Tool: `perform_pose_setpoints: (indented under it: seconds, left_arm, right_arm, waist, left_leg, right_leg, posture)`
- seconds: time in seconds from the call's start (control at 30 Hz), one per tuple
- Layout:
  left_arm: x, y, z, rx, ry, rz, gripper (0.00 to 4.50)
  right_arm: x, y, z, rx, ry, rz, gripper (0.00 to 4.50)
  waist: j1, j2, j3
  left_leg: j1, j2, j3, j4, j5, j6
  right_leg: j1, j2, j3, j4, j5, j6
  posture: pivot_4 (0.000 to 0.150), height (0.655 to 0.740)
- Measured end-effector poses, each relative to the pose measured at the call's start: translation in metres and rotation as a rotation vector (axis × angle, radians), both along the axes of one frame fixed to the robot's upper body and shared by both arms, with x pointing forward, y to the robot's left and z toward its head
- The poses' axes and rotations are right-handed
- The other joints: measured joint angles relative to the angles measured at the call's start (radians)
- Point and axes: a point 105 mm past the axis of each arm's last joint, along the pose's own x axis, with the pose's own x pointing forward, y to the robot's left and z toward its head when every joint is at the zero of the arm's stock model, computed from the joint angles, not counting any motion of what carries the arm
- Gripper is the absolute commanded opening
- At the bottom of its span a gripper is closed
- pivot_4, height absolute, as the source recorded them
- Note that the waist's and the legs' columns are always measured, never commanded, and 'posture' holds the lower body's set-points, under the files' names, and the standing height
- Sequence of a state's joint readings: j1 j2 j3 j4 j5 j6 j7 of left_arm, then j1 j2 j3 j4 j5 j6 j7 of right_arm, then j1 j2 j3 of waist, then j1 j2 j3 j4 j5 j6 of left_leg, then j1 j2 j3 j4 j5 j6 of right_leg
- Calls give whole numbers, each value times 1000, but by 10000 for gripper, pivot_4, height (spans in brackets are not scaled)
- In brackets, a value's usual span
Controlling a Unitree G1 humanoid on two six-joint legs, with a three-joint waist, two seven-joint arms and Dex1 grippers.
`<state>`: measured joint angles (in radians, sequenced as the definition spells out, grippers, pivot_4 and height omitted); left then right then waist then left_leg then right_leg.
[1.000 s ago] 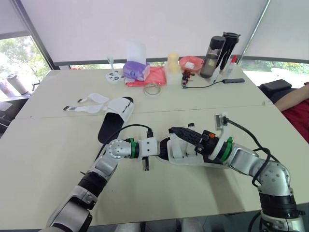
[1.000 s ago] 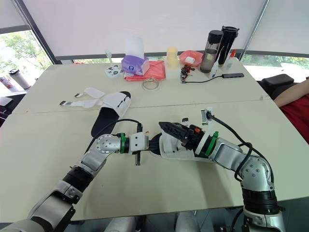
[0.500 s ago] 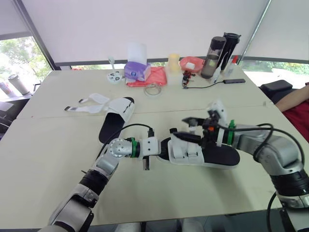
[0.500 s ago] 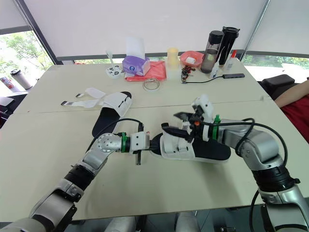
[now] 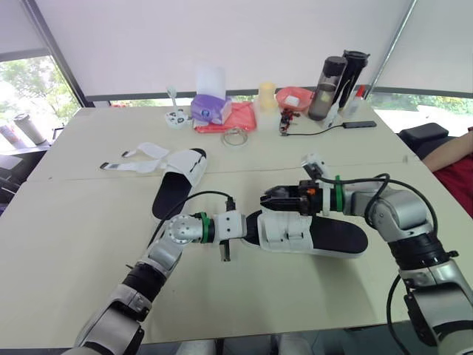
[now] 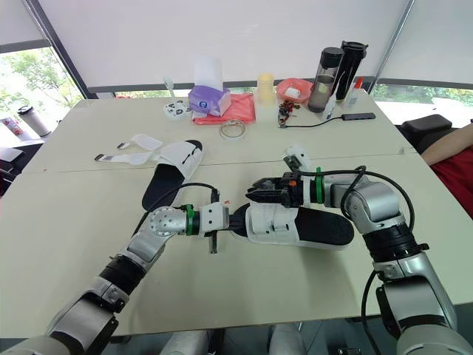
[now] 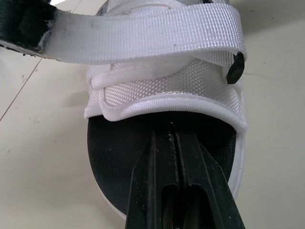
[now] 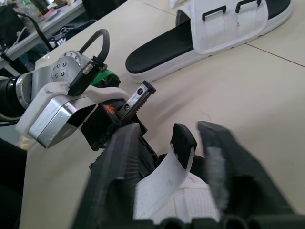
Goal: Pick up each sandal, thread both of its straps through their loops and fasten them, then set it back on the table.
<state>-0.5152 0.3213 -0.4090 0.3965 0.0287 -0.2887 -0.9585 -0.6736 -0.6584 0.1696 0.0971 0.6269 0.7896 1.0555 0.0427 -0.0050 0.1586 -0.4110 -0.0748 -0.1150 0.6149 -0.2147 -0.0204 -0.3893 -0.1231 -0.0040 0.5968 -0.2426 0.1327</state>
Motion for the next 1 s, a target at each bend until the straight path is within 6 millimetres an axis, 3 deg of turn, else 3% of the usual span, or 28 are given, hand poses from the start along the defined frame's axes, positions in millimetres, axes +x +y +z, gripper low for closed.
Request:
perform_pose_setpoints:
  seconds: [0.03,0.07,0.27,0.5,0.7,1.0]
  left_arm:
    - [0,0,0,-1,-1,1,0]
    - [0,0,0,-2,-1,1,0]
    - [0,0,0,-3,-3,4,0]
    - [1,0,1,-5,-6,10,0]
    - [1,-1,1,-3,-7,8,0]
    - [2,-1,1,2,-5,2,0]
  right_arm:
    - [0,2,-1,5,6,4,2123]
    - [0,2,-2,3,9,7,967]
    - [-2,1,-3,-12,16,23,967]
    - [-10,-1,25,90,-28,40,967]
    - [-14,-5,24,98,-36,2,967]
    - [5,-13,10,59,-31,-140,967]
  waist:
    - [0,0,0]
    - [1,0,0]
    - [1,0,0]
    - [-1,0,0]
    - [-2,0,0]
    - [-2,0,0]
  left_leg:
    - [0,0,0,0,0,0]
    - [0,0,0,0,0,0]
    - [0,0,0,0,0,0]
    - [0,0,0,0,0,0]
    - [-1,0,0,-1,0,0]
    - [0,0,0,-1,0,0]
  right_leg:
    - [0,0,0,0,0,0]
    - [0,0,0,0,0,0]
    - [0,0,0,0,0,0]
    - [0,0,0,0,0,0]
    - [-1,0,0,1,0,0]
    - [-1,0,0,0,0,0]
  posture:
    - [1500,7400]
    - [1500,7400]
    - [1500,7400]
    - [1500,7400]
    - [1500,7400]
    - [1500,7400]
